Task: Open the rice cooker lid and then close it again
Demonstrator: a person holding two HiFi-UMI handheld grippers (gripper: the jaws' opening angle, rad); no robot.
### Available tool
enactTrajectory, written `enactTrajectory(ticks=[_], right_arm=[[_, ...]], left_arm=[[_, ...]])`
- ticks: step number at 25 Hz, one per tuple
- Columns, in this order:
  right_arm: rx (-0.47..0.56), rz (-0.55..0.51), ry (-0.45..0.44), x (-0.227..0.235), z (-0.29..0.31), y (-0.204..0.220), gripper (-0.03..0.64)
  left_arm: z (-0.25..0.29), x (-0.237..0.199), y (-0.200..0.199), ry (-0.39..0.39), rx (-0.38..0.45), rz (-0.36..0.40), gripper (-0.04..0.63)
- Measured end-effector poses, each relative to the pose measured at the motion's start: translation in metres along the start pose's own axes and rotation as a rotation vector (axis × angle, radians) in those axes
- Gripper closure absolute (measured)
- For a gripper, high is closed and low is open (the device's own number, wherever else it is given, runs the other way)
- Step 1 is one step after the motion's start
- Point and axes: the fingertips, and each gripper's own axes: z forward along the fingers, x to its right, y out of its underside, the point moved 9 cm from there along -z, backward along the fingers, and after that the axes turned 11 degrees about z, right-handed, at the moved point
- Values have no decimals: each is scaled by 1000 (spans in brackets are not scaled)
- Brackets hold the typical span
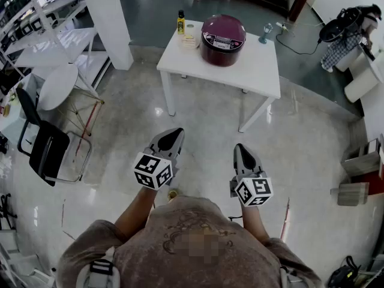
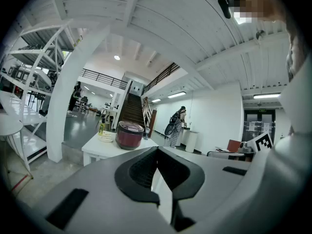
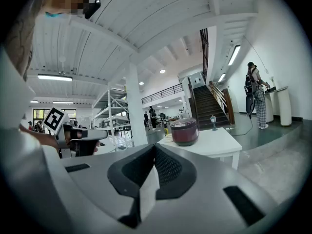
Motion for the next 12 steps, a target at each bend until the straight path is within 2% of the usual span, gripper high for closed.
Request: enactTrajectory(ticks=[12], right_arm=[[0,26,-6,-17,3,13,617]], left_arm=[[-6,-9,0,27,7,-5,575]])
